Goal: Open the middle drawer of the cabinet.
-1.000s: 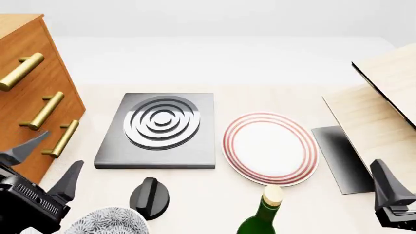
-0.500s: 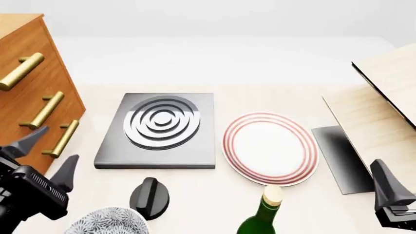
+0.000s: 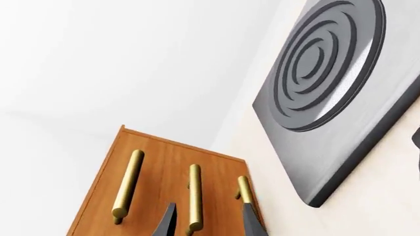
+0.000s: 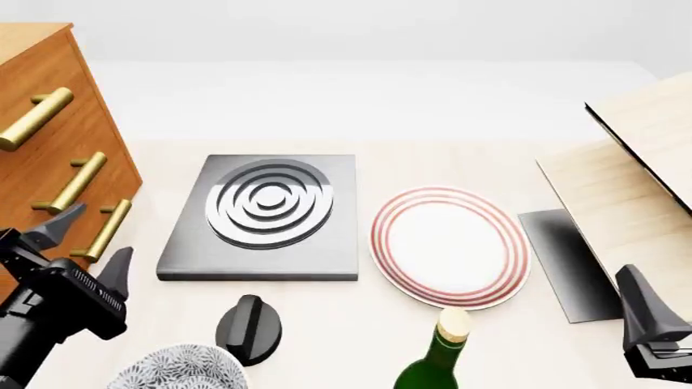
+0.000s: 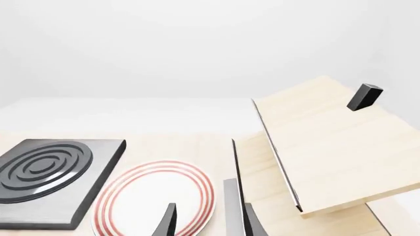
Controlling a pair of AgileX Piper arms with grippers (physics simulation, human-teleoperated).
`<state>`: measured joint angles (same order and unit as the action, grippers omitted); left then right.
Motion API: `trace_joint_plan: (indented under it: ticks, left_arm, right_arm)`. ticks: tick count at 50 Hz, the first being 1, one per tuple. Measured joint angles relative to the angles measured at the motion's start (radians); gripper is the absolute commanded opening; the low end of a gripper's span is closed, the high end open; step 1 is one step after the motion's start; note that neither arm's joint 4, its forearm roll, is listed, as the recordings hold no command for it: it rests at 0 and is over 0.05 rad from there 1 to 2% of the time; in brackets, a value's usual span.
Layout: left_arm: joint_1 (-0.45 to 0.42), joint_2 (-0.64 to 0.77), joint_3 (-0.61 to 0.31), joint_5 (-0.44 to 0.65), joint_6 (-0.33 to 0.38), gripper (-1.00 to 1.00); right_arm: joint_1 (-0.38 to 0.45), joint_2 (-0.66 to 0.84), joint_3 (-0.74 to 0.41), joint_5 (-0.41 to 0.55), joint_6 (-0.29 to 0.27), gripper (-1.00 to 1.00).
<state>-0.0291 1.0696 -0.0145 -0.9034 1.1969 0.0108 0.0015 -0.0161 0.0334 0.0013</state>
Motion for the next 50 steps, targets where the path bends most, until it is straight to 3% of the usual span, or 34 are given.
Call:
trace_joint_plan:
  ticks: [21, 50]
  left_arm:
    - [0.066, 0.239, -0.001, -0.246, 0.02, 1.0]
    - [0.128, 0.306, -0.038, -0.306, 0.074, 1.0]
  right_arm:
    - [0.0, 0.0, -0.002, 0.002, 0.0, 1.0]
    - [0.0, -0.001, -0.003, 0.003, 0.0, 1.0]
